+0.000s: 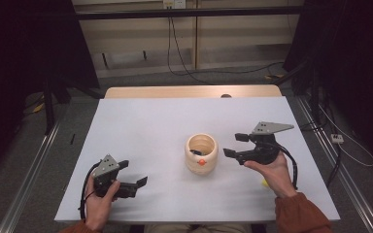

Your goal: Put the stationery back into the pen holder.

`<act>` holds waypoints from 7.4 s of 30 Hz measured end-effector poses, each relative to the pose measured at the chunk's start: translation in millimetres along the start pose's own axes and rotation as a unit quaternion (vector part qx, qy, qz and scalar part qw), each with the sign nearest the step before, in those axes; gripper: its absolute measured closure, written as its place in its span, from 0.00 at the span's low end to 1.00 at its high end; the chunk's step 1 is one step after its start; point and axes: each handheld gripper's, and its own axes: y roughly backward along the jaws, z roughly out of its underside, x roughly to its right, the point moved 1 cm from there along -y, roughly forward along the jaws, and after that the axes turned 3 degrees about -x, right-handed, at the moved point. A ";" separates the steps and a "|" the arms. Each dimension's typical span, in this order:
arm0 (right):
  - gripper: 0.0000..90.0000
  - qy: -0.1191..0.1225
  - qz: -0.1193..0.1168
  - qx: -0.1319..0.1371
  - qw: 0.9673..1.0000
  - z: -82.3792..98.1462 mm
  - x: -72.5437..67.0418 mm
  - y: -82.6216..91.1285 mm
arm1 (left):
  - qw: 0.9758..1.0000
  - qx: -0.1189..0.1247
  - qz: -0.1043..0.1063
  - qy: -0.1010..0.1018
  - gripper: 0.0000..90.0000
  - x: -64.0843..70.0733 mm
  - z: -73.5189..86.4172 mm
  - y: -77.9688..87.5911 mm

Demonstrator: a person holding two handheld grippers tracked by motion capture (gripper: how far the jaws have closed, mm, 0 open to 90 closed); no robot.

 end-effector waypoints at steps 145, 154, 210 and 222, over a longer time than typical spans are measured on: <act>1.00 0.050 0.095 -0.164 0.981 62.5 41.5 -22.9 | 1.000 -0.002 -0.004 0.006 0.05 -1.8 0.7 0.1; 1.00 0.050 0.101 -0.171 0.979 52.9 54.3 -35.3 | 1.000 -0.003 -0.003 0.008 0.05 -2.1 1.1 -0.9; 0.49 0.082 0.066 -0.265 0.959 25.3 94.5 -12.0 | 1.000 -0.003 0.000 0.005 0.05 -2.0 0.9 0.1; 0.60 0.101 0.055 -0.304 0.946 29.0 91.5 -23.2 | 1.000 -0.006 0.003 0.005 0.05 -2.1 0.9 -0.6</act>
